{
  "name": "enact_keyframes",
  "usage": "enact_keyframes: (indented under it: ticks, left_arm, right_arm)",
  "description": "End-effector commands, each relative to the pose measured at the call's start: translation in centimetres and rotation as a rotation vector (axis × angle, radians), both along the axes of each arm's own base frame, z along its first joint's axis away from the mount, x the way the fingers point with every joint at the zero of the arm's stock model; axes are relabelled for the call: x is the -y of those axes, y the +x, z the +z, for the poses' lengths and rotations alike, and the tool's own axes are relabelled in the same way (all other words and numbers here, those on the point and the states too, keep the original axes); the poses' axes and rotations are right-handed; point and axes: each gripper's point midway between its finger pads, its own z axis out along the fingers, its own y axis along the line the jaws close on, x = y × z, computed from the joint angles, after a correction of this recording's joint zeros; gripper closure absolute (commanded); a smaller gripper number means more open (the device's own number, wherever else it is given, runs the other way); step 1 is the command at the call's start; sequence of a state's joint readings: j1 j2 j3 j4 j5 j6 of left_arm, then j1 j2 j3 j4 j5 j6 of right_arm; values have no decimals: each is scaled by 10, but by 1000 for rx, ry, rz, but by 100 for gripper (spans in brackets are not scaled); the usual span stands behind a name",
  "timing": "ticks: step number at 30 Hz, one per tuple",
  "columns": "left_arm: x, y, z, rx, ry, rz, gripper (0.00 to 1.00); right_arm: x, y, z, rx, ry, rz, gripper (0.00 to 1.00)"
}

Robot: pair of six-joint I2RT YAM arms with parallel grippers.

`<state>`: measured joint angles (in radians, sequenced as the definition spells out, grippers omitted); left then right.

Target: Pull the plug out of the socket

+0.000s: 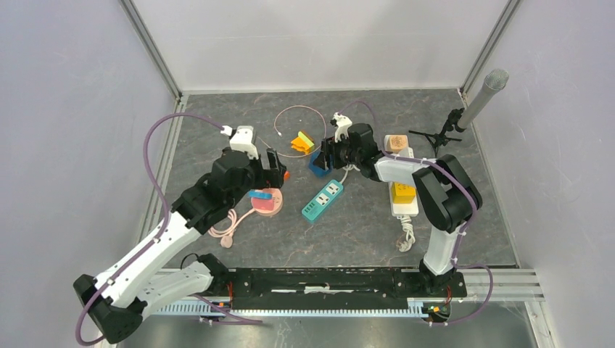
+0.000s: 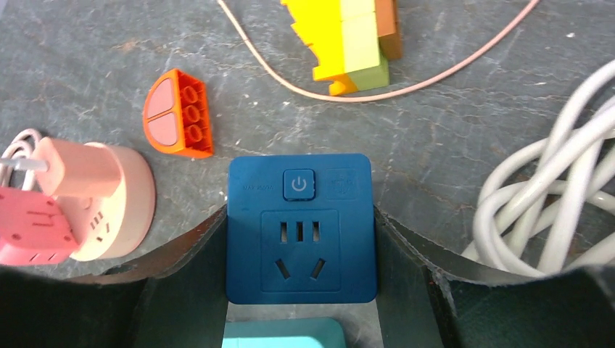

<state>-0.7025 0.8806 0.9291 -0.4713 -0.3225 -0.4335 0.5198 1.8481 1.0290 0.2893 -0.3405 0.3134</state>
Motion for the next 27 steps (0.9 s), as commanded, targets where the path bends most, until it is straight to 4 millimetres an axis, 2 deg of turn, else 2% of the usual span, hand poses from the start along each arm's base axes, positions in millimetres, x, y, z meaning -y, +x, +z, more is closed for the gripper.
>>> enact_keyframes:
  ticks: [1,3,7,10,14,18,22,27]
  left_arm:
    - [-5,3,0,-38,-13,67,0]
    - [-6,3,-2,-47,-10,71,0]
    - [-3,1,-3,-77,16,41,0]
    - [-6,-1,-5,-104,46,41,0]
    - [-11,-4,-9,-133,60,48,0]
    - [-14,-9,-8,-139,52,49,0]
    - [-22,-16,-3,-131,45,58,0]
    - [-31,-31,2,-110,12,53,0]
  right_arm:
    - [-2,32,28,69,29,-51,60]
    - [4,36,26,72,-3,-72,43]
    - [9,40,35,98,-25,-86,19]
    - [14,41,46,125,-40,-96,11]
    - [25,39,58,150,-66,-134,6]
    - [34,27,78,182,-54,-149,6]
    - [48,4,98,215,-43,-163,6]
    - [88,-28,104,233,-126,-233,7]
